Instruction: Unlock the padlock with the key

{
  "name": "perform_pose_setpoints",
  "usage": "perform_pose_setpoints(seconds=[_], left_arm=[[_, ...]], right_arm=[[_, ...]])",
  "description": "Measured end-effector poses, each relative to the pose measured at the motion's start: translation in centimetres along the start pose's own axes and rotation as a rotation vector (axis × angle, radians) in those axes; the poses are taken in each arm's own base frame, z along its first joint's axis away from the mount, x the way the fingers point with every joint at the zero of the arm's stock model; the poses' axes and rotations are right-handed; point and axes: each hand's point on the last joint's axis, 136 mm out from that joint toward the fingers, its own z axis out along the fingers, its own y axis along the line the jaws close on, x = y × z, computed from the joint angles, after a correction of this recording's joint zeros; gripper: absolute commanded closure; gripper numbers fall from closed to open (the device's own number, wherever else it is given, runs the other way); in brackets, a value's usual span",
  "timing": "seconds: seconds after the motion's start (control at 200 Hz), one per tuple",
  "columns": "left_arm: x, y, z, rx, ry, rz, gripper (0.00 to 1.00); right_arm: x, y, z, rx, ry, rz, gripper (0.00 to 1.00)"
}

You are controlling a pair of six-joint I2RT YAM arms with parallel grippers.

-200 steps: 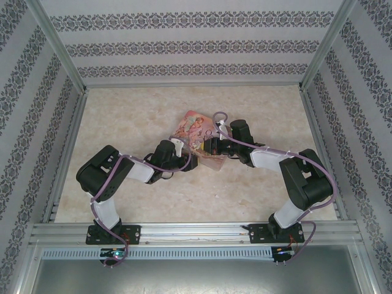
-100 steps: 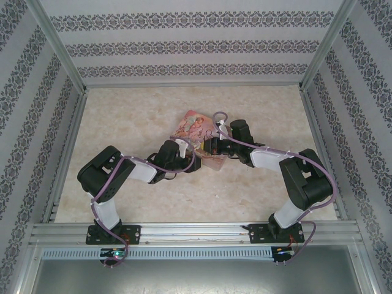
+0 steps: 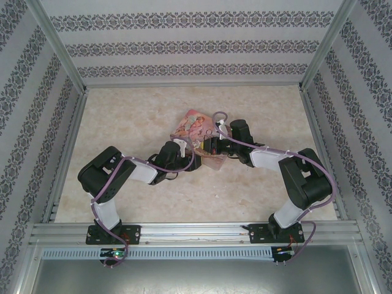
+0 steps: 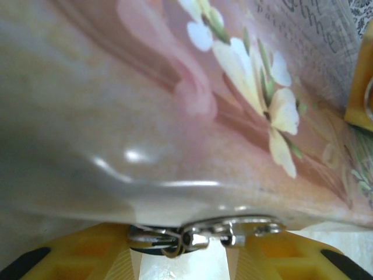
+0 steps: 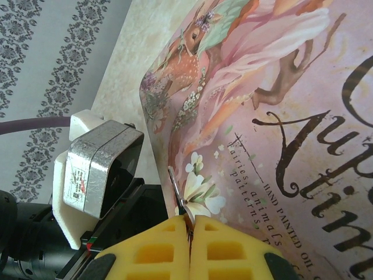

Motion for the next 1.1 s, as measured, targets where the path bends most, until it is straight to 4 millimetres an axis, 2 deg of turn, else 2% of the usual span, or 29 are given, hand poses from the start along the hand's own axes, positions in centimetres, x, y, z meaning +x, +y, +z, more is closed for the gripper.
perform_pose_setpoints(seconds=[0.305, 0.485, 0.615, 0.809, 0.929, 1.099], left_arm=[[-0.2, 0.4, -0.1, -0.015, -0.019, -0.059, 0.75], [-0.1, 0.4, -0.1, -0.014, -0.018, -0.063, 0.80], [-0.2, 0.1, 0.0, -0.009, -0.007, -0.069, 0.81], [-0.4, -1.4, 0.0, 0.030, 0.036, -0.127, 0.81], [-0.9, -2.8, -0.1, 0.071, 0.062, -0.165, 0.81], [-1.5, -3.9, -0.3, 0.078, 0.095, -0.201, 0.81]], right_arm=[[-0.1, 0.0, 0.0, 0.001, -0.004, -0.003, 1.00], [-0.2, 0.1, -0.2, 0.012, -0.010, -0.013, 1.00], [0.5, 0.5, -1.3, 0.027, -0.004, -0.026, 1.00], [0.9, 2.9, -4.4, 0.014, -0.067, -0.139, 1.00], [2.9, 4.0, -5.9, 0.014, -0.088, -0.220, 1.00], [6.9, 3.4, -6.3, 0.060, -0.065, -0.292, 1.00]])
